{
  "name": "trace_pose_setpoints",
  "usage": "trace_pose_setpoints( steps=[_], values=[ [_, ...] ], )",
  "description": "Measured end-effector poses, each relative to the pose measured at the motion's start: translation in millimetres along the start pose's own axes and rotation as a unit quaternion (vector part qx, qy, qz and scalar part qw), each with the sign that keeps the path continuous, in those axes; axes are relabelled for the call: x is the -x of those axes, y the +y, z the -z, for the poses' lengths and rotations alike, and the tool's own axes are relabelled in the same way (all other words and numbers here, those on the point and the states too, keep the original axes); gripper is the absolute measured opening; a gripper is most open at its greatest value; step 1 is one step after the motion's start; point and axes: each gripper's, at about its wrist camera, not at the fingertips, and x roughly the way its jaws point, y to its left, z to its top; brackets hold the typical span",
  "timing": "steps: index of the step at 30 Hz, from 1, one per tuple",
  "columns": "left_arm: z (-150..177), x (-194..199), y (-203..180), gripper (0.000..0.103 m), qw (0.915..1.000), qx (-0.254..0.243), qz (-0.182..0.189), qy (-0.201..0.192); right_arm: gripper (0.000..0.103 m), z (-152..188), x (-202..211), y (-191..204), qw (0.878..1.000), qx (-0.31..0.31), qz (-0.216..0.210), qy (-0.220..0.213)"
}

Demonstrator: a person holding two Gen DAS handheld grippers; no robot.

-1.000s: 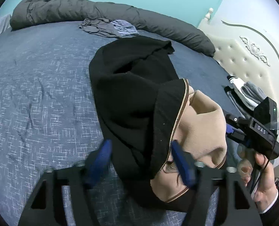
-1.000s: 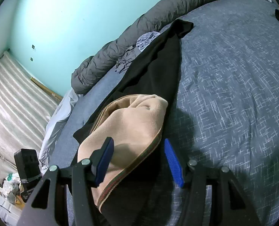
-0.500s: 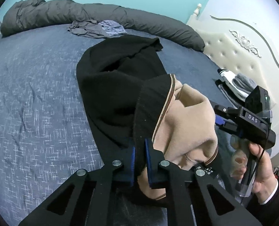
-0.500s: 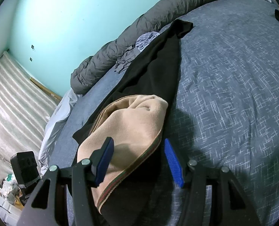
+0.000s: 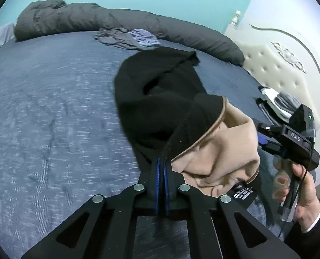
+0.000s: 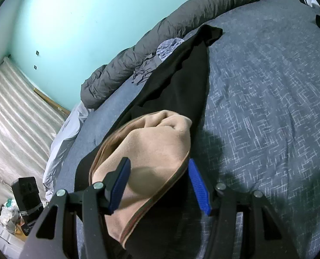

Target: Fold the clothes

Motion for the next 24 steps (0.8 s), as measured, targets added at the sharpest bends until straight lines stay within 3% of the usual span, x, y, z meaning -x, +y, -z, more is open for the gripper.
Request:
trace_pose_setpoints(
  steps=[7, 16, 24],
  values=[
    [5, 6, 5, 0.003, 1.0, 0.0, -0.006, 0.0, 0.057, 1, 8, 1, 1.0, -0.011, 0.01, -0.017],
    [7, 7, 9, 0.003, 0.9999, 0.002, -0.011, 0.0, 0.057, 0, 5, -2, 1.0, -0.021, 0.021, -0.007],
    [6, 14, 22, 0.003, 0.9995, 0.019, -0.024, -0.008, 0.057, -4, 8, -24, 0.997, -0.073, 0.035, -0.014]
  ],
)
